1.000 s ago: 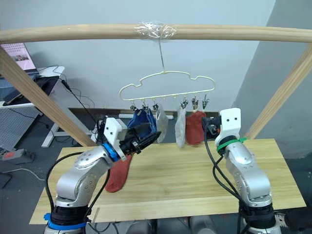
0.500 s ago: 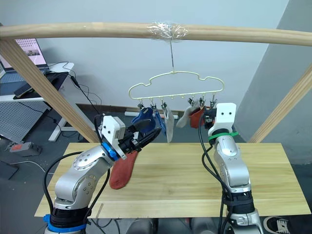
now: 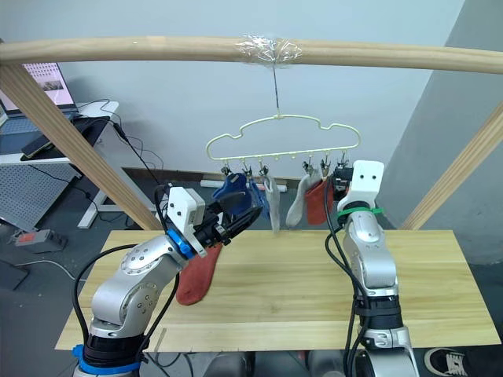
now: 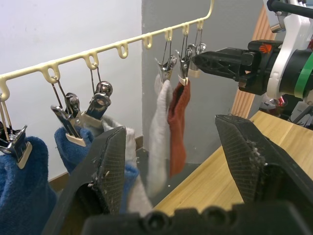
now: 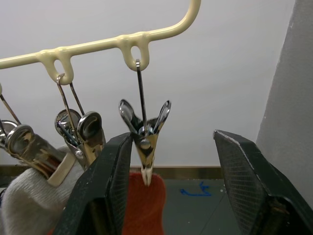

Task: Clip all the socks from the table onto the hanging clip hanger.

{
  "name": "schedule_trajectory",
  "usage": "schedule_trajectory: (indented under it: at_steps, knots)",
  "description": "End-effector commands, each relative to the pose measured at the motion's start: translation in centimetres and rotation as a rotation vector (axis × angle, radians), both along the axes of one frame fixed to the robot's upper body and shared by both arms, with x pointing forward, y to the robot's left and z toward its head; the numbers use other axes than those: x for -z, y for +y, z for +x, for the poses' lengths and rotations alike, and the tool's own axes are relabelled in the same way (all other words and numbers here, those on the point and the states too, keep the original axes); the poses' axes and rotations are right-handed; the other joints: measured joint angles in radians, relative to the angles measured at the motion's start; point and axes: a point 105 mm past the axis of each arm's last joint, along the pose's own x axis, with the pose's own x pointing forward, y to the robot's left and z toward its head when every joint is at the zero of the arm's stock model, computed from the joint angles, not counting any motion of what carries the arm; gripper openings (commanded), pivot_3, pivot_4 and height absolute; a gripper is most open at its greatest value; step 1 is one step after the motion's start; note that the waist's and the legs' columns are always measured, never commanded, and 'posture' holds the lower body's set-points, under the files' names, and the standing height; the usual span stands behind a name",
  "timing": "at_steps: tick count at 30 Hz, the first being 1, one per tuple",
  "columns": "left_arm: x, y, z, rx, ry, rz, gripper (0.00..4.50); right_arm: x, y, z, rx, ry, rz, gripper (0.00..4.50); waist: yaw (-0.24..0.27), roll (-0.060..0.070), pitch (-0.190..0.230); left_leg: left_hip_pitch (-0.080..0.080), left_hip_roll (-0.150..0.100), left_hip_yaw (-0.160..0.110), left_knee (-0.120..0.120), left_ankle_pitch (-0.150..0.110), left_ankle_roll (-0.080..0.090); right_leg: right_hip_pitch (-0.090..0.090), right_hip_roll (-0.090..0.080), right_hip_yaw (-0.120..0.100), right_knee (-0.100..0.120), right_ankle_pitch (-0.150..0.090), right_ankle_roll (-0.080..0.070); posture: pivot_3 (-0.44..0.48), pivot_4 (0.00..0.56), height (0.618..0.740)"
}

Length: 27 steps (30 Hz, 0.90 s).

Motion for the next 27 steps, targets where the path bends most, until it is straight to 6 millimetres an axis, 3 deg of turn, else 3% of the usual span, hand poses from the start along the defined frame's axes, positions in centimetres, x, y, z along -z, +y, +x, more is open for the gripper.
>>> schedule_trajectory:
  at_steps: [1,12,19,27]
  knots:
    - [-1.6,-0.4,-0.6,0.032,-0.069,-0.012,3.21,-2.1,0.0,0.4,0.009,-0.082,0.007,2.74,0.0,0.0,0.0,0.0,0.0,0.0,0.0,0.0,0.0,0.0,0.0,0.0,0.0,0.0,0.0,0.001,0.138,0.74]
    - [-2.1,-0.5,-0.9,0.039,-0.082,-0.027,3.21,-2.8,1.2,1.1,-0.03,-0.1,0.03,2.74,0.002,0.0,0.0,0.0,0.0,0.0,0.0,0.0,0.0,0.0,0.0,0.0,0.001,0.0,0.0,0.013,0.131,0.74]
    - [-4.3,-1.4,-2.0,0.128,-0.089,-0.16,3.21,-3.0,1.5,1.2,-0.039,-0.104,0.041,2.74,0.003,0.0,0.0,0.0,0.0,0.0,0.0,0.0,0.0,0.0,0.0,0.0,0.001,0.0,0.0,0.017,0.13,0.74]
    - [-4.4,-2.7,-3.2,0.224,-0.094,-0.107,3.21,-3.1,1.5,1.3,-0.039,-0.107,0.05,2.74,0.003,0.0,0.0,0.0,0.0,0.0,0.0,0.0,0.0,0.0,0.0,0.0,0.002,0.0,0.0,0.019,0.127,0.74]
